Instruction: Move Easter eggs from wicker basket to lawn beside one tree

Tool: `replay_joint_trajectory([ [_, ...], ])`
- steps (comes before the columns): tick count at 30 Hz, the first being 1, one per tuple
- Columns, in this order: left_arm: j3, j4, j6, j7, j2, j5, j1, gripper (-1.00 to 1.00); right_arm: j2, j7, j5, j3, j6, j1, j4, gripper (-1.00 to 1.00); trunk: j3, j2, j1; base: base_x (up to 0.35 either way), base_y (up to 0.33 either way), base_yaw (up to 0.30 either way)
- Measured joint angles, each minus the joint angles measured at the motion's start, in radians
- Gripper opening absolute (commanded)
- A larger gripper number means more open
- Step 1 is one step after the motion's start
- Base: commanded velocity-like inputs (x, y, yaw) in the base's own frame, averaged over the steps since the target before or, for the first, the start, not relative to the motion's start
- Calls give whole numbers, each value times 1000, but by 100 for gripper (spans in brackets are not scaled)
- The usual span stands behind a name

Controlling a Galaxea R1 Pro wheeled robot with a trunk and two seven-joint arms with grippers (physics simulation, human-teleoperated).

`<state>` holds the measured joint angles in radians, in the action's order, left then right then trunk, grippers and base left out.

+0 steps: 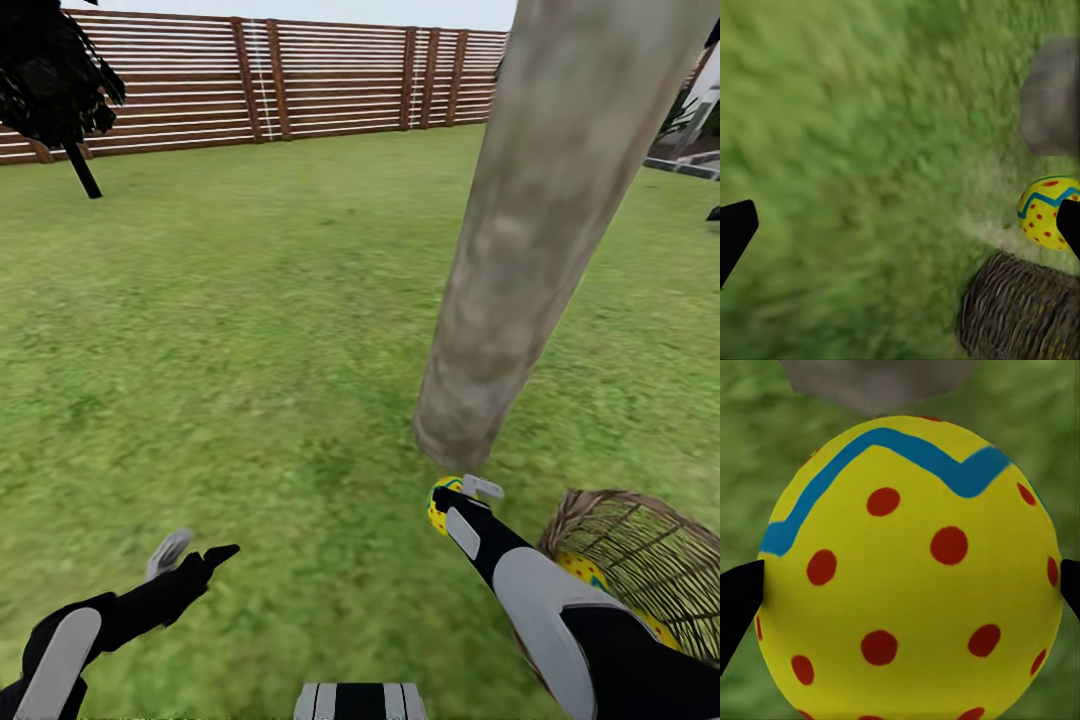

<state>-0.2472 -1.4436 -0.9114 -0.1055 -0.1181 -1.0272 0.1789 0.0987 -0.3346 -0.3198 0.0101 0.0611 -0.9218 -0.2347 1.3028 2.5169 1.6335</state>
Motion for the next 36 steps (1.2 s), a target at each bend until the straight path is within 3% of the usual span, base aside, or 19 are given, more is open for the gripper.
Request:
replay_joint_trajectory([
  [5, 3, 5, 0, 5, 0, -18, 4, 100, -1, 0, 0, 0, -1, 0, -2, -100, 19, 1, 2, 0, 0, 0],
  [36, 4, 16, 0, 5, 2, -14, 2, 100, 1, -1, 3, -1, -39, -12, -3, -100, 128, 8, 15, 0, 0, 0],
])
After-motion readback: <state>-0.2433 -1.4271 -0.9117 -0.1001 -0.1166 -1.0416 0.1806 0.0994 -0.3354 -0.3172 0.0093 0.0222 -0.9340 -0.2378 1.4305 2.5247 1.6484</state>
